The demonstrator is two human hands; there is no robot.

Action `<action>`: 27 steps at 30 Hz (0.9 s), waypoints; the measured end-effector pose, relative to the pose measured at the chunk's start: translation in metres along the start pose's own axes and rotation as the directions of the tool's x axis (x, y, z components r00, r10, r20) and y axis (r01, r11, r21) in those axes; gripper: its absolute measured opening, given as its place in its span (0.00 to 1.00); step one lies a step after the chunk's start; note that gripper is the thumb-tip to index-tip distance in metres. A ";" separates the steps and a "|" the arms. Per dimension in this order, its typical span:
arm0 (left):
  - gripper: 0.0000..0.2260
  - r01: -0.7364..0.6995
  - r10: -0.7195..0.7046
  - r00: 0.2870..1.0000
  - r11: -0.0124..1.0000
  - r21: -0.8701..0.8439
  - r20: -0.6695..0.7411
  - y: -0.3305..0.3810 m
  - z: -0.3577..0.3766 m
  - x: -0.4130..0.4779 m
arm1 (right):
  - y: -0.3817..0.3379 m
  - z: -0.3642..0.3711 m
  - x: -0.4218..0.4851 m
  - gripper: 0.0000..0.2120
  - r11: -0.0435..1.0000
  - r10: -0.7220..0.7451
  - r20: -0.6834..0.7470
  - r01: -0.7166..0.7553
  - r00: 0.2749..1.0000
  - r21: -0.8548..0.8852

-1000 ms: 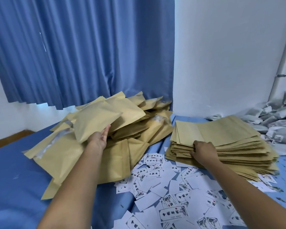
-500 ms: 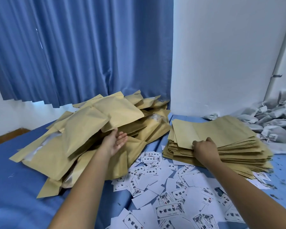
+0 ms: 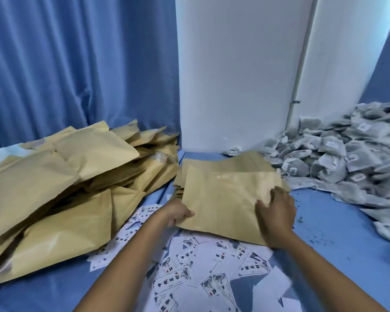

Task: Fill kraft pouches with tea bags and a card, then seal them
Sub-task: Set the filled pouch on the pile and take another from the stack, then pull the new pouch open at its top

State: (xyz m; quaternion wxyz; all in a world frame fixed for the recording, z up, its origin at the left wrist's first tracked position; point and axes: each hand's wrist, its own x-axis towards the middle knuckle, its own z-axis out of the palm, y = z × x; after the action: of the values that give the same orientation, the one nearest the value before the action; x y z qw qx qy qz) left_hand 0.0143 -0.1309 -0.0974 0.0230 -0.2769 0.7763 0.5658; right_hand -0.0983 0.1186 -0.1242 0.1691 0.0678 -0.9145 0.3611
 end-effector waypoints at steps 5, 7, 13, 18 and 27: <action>0.15 0.059 -0.044 0.990 0.993 -0.106 0.136 0.009 0.013 -0.010 | 0.056 -0.042 0.026 0.14 0.806 0.377 0.264 -0.455 0.888 0.380; 0.21 -0.012 0.086 0.959 0.965 0.263 -0.272 0.017 0.029 -0.008 | 0.068 -0.052 0.024 0.09 0.725 0.349 0.357 -0.491 0.866 0.483; 0.10 -0.497 0.499 0.866 0.852 0.165 0.035 0.053 0.161 -0.032 | 0.083 -0.066 -0.007 0.04 0.647 0.188 0.468 -0.467 0.863 0.603; 0.17 -0.499 0.445 0.857 0.842 0.205 0.259 0.048 0.255 -0.030 | 0.110 -0.073 -0.020 0.15 0.166 0.120 0.601 -0.613 0.790 0.772; 0.13 -0.318 0.307 0.907 0.948 -0.008 0.287 0.052 0.288 -0.014 | 0.130 -0.075 -0.014 0.13 0.066 0.004 0.622 -0.621 0.783 0.781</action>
State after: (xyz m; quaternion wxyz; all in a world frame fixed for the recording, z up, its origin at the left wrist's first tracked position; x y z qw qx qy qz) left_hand -0.0776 0.1416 -0.1511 0.0489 -0.0642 0.8099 0.5810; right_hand -0.0973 0.2647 -0.1611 -0.2276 0.0351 -0.4538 0.8608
